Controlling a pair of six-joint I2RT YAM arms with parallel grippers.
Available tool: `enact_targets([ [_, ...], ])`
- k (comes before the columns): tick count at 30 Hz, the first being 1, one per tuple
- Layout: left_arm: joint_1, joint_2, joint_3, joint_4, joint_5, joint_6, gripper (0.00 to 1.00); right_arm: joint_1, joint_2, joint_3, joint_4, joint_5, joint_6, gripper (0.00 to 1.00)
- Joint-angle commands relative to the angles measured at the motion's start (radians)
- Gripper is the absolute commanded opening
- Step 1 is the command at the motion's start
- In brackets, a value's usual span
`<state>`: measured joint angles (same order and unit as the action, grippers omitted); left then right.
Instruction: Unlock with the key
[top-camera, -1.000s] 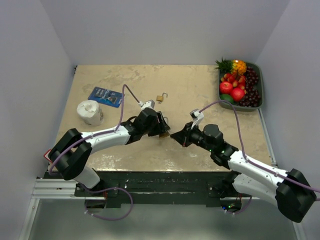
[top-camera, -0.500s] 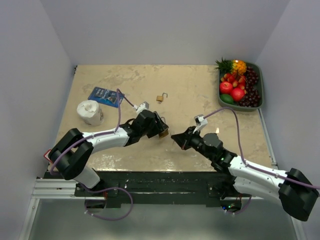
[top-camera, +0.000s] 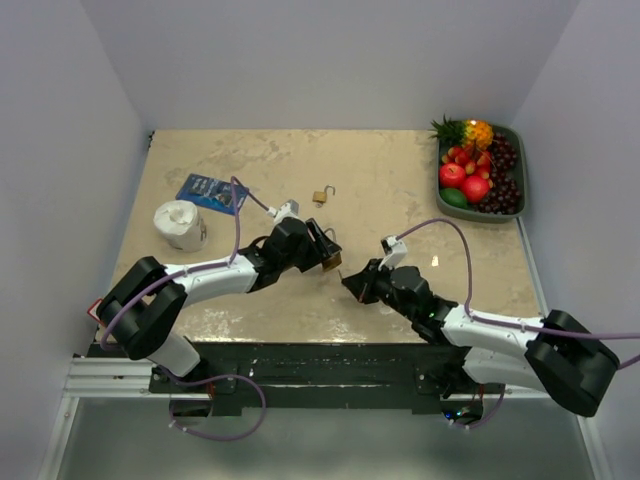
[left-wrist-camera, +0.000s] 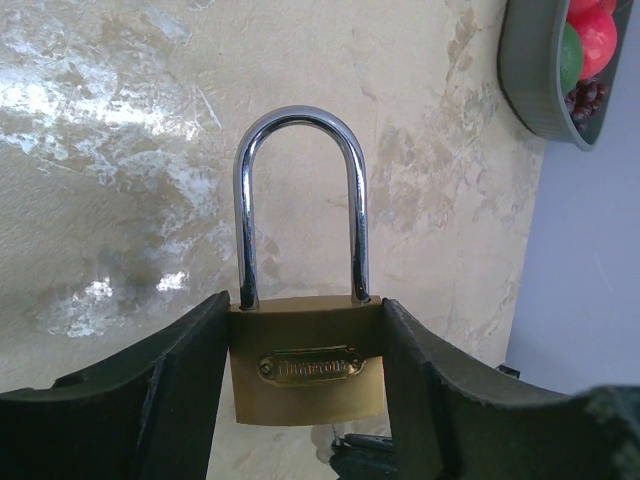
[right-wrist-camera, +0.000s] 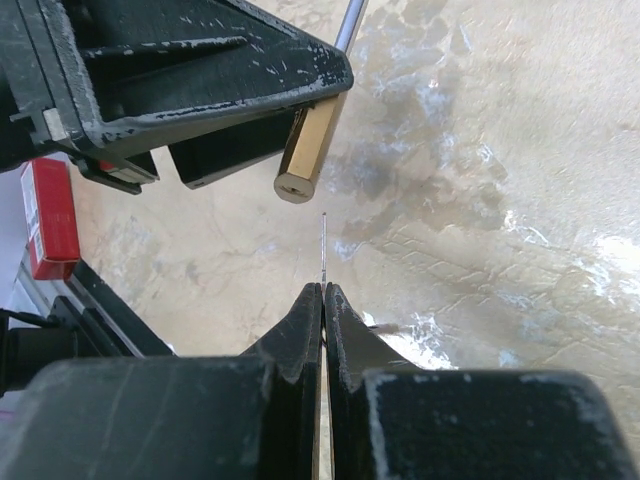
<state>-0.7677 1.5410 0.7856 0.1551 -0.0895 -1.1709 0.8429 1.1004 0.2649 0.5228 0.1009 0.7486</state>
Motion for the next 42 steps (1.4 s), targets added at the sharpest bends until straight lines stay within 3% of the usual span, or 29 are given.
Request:
enact_targets([
  [1,0.002,-0.024,-0.009,0.113,0.004,-0.032,0.0,0.008,0.047,0.011,0.129,0.008,0.034,0.0],
  [42,0.013,-0.042,-0.008,0.121,0.01,-0.004,0.0,0.018,0.156,0.085,0.196,0.088,-0.035,0.0],
])
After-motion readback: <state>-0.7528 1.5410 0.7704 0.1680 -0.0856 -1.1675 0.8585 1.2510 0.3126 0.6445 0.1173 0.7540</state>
